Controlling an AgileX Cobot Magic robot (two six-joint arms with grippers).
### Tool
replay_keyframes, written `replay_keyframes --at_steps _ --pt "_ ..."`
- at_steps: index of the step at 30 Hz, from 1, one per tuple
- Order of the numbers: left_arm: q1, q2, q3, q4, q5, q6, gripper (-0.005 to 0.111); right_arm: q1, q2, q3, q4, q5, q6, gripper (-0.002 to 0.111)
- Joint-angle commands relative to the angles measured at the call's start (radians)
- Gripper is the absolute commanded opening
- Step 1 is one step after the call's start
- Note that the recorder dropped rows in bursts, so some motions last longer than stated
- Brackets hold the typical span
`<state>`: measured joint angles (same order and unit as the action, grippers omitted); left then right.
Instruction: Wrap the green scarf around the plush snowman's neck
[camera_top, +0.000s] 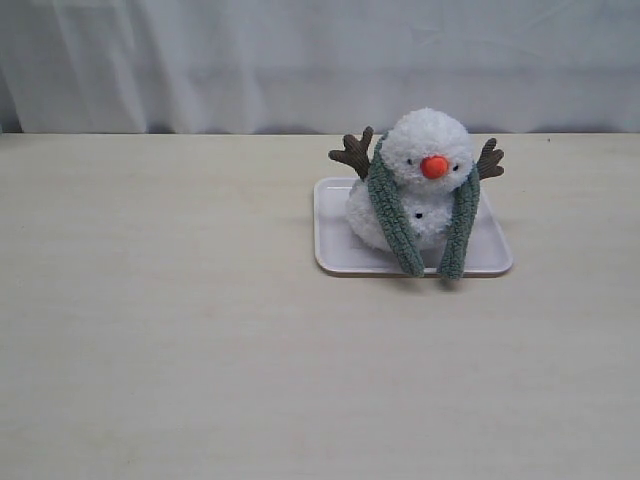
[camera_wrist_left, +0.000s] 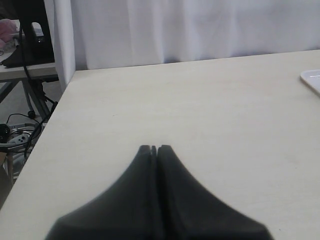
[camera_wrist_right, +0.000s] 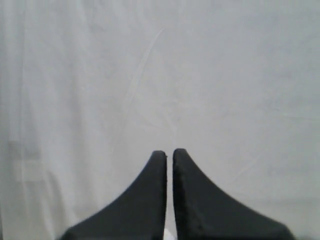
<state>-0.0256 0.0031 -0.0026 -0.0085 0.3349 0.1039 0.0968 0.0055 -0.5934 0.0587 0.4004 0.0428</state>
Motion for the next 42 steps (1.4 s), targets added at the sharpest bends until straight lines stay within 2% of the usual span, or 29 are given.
replay_keyframes --at_steps 1,7,10,17,26,34,42 --pt "0.001 -0.003 0.003 -0.002 -0.012 0.000 0.000 -0.041 -0.006 0.031 -0.034 -0.090 -0.001 0.004" --pt "0.001 -0.003 0.003 -0.002 -0.012 0.000 0.000 -0.064 -0.006 0.147 -0.149 -0.241 0.098 0.004" --pt "0.001 -0.003 0.003 -0.002 -0.012 0.000 0.000 -0.064 -0.006 0.213 -0.212 -0.280 0.157 0.004" --pt "0.001 -0.003 0.003 -0.002 -0.012 0.000 0.000 -0.064 -0.006 0.331 -0.282 -0.327 0.163 0.004" --pt "0.001 -0.003 0.003 -0.002 -0.012 0.000 0.000 -0.064 -0.006 0.409 -0.351 -0.329 0.163 0.004" --pt "0.001 -0.003 0.003 -0.002 -0.012 0.000 0.000 -0.062 -0.006 0.469 -0.308 -0.321 0.163 0.004" --pt "0.001 -0.003 0.003 -0.002 -0.012 0.000 0.000 -0.062 -0.006 0.508 -0.284 -0.220 0.163 0.004"
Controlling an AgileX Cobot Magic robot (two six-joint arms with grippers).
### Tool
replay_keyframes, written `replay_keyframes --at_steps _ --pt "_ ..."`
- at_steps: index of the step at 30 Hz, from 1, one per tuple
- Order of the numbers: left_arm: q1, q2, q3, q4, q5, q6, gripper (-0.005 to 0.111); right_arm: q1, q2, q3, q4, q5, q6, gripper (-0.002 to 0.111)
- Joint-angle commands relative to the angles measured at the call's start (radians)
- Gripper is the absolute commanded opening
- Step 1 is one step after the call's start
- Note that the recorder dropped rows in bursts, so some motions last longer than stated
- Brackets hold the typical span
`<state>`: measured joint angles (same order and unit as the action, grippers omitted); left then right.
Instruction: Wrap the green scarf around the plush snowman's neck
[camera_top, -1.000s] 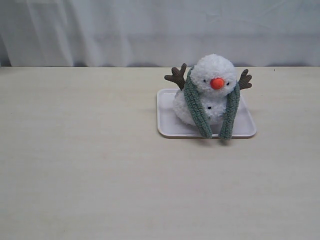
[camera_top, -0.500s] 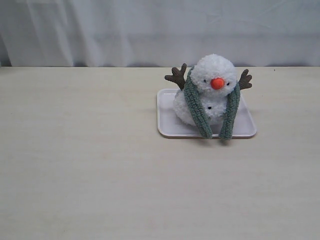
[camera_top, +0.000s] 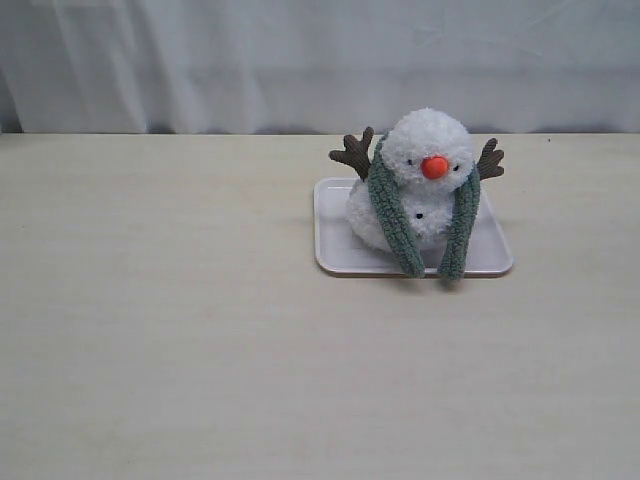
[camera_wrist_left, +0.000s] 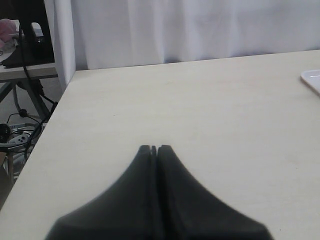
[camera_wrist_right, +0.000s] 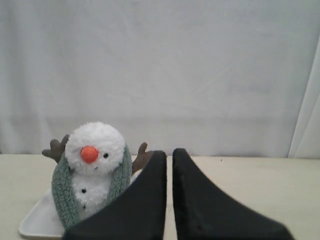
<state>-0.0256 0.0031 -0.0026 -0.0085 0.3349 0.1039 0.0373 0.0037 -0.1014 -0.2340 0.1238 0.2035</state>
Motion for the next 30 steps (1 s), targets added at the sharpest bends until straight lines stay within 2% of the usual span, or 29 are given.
replay_keyframes --at_steps 1,10,30 --pt "0.001 -0.003 0.003 -0.002 -0.012 0.000 0.000 -0.003 -0.004 0.021 0.009 0.068 0.002 0.004" --pt "0.001 -0.003 0.003 -0.002 -0.012 0.000 0.000 -0.003 -0.004 0.099 0.013 0.088 -0.001 0.004" --pt "0.001 -0.003 0.003 -0.002 -0.012 0.000 0.000 -0.003 -0.004 0.101 0.043 0.171 -0.009 0.004"
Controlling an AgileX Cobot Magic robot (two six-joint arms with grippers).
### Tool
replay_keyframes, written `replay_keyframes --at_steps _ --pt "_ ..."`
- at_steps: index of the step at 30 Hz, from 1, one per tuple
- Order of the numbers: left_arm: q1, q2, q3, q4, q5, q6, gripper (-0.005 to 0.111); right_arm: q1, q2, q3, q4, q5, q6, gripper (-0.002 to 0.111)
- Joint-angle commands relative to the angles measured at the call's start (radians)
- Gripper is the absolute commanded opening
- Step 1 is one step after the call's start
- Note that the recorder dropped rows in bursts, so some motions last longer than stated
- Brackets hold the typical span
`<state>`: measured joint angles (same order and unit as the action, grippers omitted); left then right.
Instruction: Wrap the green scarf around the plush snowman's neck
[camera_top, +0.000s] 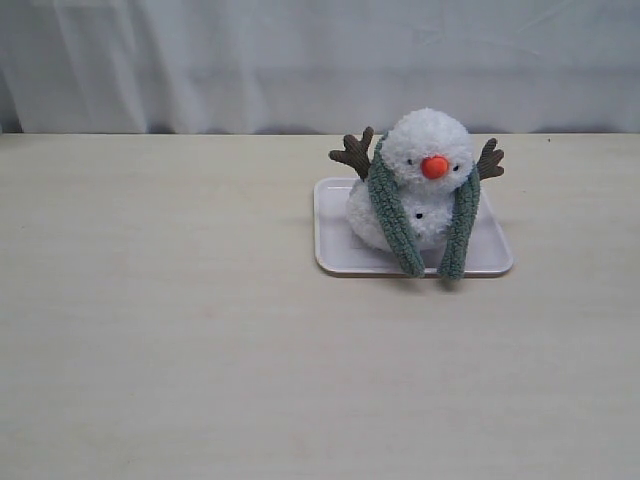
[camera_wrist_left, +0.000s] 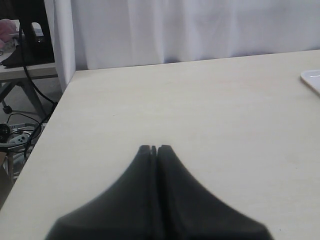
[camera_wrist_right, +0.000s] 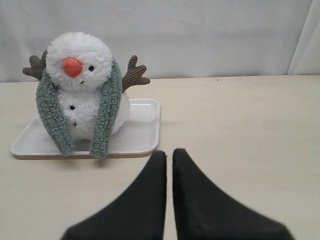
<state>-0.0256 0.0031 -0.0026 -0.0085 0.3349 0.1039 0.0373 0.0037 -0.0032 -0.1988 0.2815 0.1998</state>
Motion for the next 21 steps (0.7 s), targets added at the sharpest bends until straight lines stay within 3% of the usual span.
replay_keyframes --at_steps 1,7,11,21 --pt "0.001 -0.003 0.003 -0.002 -0.012 0.000 0.000 -0.003 -0.004 0.003 0.008 0.016 -0.005 0.004" --pt "0.001 -0.003 0.003 -0.002 -0.012 0.000 0.000 -0.003 -0.004 0.003 0.023 0.024 -0.023 0.004" --pt "0.001 -0.003 0.003 -0.002 -0.012 0.000 0.000 -0.003 -0.004 0.003 0.105 0.034 -0.145 0.004" --pt "0.001 -0.003 0.003 -0.002 -0.012 0.000 0.000 -0.003 -0.004 0.003 0.109 0.064 -0.151 0.004"
